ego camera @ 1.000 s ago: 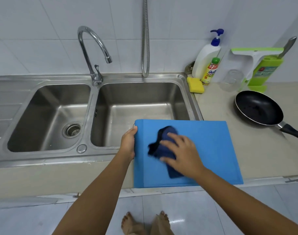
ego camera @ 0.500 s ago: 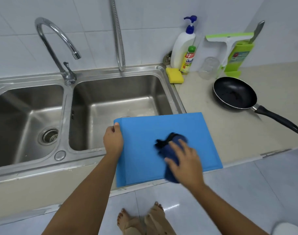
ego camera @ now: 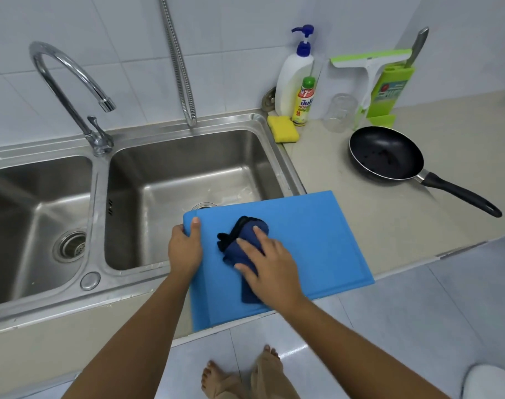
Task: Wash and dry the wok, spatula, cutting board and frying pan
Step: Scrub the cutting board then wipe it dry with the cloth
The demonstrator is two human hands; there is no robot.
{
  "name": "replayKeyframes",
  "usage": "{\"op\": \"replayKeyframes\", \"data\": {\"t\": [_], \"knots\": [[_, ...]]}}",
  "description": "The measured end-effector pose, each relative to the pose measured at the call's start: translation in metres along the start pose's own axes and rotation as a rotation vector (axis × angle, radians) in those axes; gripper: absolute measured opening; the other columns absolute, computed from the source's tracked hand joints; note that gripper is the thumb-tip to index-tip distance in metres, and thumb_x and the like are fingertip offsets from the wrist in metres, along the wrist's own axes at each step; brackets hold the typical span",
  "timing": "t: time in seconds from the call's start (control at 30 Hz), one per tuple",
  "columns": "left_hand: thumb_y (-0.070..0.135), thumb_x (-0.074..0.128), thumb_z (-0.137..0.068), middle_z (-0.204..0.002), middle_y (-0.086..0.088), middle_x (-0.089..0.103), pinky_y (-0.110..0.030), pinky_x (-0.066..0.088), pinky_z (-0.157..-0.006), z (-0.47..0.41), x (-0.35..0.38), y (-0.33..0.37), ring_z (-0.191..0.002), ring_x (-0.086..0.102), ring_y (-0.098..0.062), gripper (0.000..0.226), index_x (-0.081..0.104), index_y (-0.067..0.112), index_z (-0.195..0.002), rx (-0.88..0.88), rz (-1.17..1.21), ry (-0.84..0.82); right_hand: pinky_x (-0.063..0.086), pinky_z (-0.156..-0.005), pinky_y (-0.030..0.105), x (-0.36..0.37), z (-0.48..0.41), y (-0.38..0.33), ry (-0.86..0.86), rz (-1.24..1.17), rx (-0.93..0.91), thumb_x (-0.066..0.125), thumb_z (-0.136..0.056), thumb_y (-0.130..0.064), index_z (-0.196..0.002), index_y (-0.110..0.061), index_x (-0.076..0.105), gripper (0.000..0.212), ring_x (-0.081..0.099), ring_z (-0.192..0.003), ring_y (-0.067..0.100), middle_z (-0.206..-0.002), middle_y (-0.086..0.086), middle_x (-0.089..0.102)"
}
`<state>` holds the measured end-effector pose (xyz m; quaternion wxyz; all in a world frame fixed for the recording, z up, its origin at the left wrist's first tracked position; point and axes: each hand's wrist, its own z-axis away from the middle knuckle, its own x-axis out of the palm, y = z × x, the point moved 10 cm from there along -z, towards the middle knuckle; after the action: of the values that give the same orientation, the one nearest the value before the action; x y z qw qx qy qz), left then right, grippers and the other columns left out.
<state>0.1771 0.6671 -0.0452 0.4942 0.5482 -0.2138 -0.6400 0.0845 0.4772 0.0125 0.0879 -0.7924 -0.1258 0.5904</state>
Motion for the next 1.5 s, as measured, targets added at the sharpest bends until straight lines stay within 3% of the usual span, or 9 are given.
{"op": "replayKeyframes", "data": {"t": [0.1,0.27,0.57,0.77,0.87,1.03,1.2,1.37,1.5], "knots": [[0.052,0.041,-0.098,-0.104,-0.004,0.06,-0.032,0.04,-0.077,-0.001,-0.003,0.0,-0.09,0.056,-0.019,0.048,0.051,0.009,-0.118,0.009,-0.009,0.002,0.053,-0.076,0.042,-0.007,-0.024,0.081,0.037,0.106,0.107,0.046,-0.088,-0.053,-0.128,-0.026,0.063,0.051,0.061,-0.094,0.037,-0.139,0.013,0.054],[0.051,0.042,-0.098,-0.104,-0.002,0.06,-0.032,0.041,-0.08,0.003,-0.003,0.001,-0.096,0.057,-0.021,0.047,0.052,0.01,-0.119,0.008,0.01,0.038,0.038,-0.097,0.047,-0.021,-0.043,0.188,0.063,0.126,0.708,0.05,-0.096,-0.046,-0.144,-0.027,0.047,0.051,0.046,-0.117,0.041,-0.151,0.015,0.038],[0.053,0.043,-0.097,-0.104,-0.004,0.061,-0.031,0.041,-0.078,0.003,-0.005,-0.003,-0.093,0.058,-0.021,0.05,0.053,0.01,-0.118,-0.011,0.039,0.056,0.044,-0.089,0.045,0.03,-0.091,0.013,-0.064,0.011,0.112,0.046,-0.091,-0.058,-0.133,-0.033,0.057,0.05,0.053,-0.115,0.034,-0.142,0.008,0.051],[0.052,0.044,-0.097,-0.102,-0.001,0.06,-0.03,0.039,-0.077,0.006,-0.006,-0.003,-0.09,0.055,-0.016,0.046,0.053,0.011,-0.116,-0.037,0.068,0.051,0.037,-0.098,0.046,-0.02,-0.063,0.211,-0.037,0.172,0.705,0.042,-0.098,-0.052,-0.144,-0.031,0.043,0.051,0.042,-0.124,0.04,-0.152,0.011,0.035],[0.052,0.045,-0.097,-0.101,0.0,0.06,-0.029,0.04,-0.076,0.007,-0.005,-0.002,-0.089,0.056,-0.016,0.044,0.053,0.012,-0.114,-0.045,0.087,0.047,0.035,-0.097,0.047,-0.032,-0.037,0.222,0.005,0.222,0.875,0.044,-0.099,-0.049,-0.145,-0.029,0.042,0.05,0.041,-0.122,0.041,-0.151,0.015,0.035],[0.052,0.044,-0.097,-0.098,-0.003,0.061,-0.03,0.039,-0.076,0.007,-0.007,-0.001,-0.089,0.057,-0.02,0.045,0.054,0.009,-0.111,-0.039,0.072,0.054,0.048,-0.073,0.042,0.001,-0.036,0.064,0.075,0.112,0.469,0.056,-0.084,-0.047,-0.125,-0.03,0.063,0.044,0.059,-0.089,0.037,-0.13,0.015,0.058],[0.053,0.047,-0.096,-0.093,-0.002,0.06,-0.031,0.039,-0.071,0.007,-0.008,-0.004,-0.083,0.057,-0.02,0.044,0.054,0.01,-0.105,-0.021,0.108,0.048,0.05,-0.076,0.039,0.003,0.003,-0.013,-0.075,0.084,0.058,0.043,-0.088,-0.059,-0.13,-0.037,0.057,0.05,0.06,-0.097,0.028,-0.135,0.005,0.057],[0.053,0.046,-0.096,-0.095,-0.002,0.06,-0.032,0.04,-0.072,0.006,-0.006,-0.007,-0.086,0.058,-0.021,0.044,0.053,0.011,-0.107,-0.036,0.121,0.015,0.05,-0.075,0.045,-0.042,0.051,0.148,0.029,0.209,0.523,0.04,-0.087,-0.059,-0.129,-0.027,0.062,0.057,0.06,-0.091,0.042,-0.131,0.016,0.059],[0.052,0.046,-0.096,-0.093,0.0,0.06,-0.03,0.04,-0.07,0.007,-0.004,-0.005,-0.084,0.058,-0.019,0.041,0.052,0.013,-0.105,-0.04,0.137,0.004,0.046,-0.081,0.048,-0.051,0.068,0.155,0.123,0.256,0.711,0.042,-0.089,-0.053,-0.129,-0.024,0.062,0.054,0.054,-0.097,0.042,-0.135,0.02,0.054]]}}
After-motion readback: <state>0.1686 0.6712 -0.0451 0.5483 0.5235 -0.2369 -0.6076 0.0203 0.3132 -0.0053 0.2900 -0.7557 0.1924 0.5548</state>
